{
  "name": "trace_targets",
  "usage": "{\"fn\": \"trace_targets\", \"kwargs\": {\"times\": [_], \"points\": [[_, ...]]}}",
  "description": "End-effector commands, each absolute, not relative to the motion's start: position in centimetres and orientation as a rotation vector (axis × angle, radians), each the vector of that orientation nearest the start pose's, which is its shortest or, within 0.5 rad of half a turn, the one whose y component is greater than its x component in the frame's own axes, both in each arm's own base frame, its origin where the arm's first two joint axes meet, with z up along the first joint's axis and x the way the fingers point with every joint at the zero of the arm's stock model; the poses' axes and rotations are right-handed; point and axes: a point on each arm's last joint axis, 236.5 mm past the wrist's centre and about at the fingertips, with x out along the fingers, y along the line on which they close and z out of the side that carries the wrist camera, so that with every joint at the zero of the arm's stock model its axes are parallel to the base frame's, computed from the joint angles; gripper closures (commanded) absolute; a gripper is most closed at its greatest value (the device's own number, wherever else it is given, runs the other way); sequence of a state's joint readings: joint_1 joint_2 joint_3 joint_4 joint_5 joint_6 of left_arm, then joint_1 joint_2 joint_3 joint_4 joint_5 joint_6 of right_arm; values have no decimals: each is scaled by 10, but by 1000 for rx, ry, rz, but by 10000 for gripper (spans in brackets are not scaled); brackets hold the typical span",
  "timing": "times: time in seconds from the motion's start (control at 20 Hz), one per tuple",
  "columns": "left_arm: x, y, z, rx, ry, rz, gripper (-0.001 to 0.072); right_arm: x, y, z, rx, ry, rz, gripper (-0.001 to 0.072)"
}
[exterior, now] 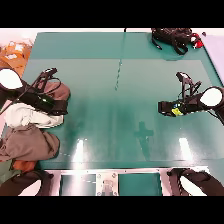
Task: Fold the shirts.
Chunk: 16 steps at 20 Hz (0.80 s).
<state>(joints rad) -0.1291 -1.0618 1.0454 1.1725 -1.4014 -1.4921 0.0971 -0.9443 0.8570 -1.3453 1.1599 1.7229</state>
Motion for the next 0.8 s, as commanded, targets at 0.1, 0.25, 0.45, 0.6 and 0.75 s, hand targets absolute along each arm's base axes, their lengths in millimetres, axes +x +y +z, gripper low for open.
{"fn": "trace_targets", "kwargs": {"times": [0.1,0.25,0.45,0.6,0.75], "points": [[316,-129,56,-204,1247,-406,685,300,77,20,281,1244,111,698],[350,-124,67,-203,1101,-363,685,305,77,22,284,1219,110,698],[414,-62,84,72,835,-167,39,328,78,32,300,1113,109,698],[440,-20,65,316,822,-61,-13,348,76,38,309,1032,104,654],[440,-6,-10,440,1016,-68,-13,357,75,36,313,1011,98,614]]}}
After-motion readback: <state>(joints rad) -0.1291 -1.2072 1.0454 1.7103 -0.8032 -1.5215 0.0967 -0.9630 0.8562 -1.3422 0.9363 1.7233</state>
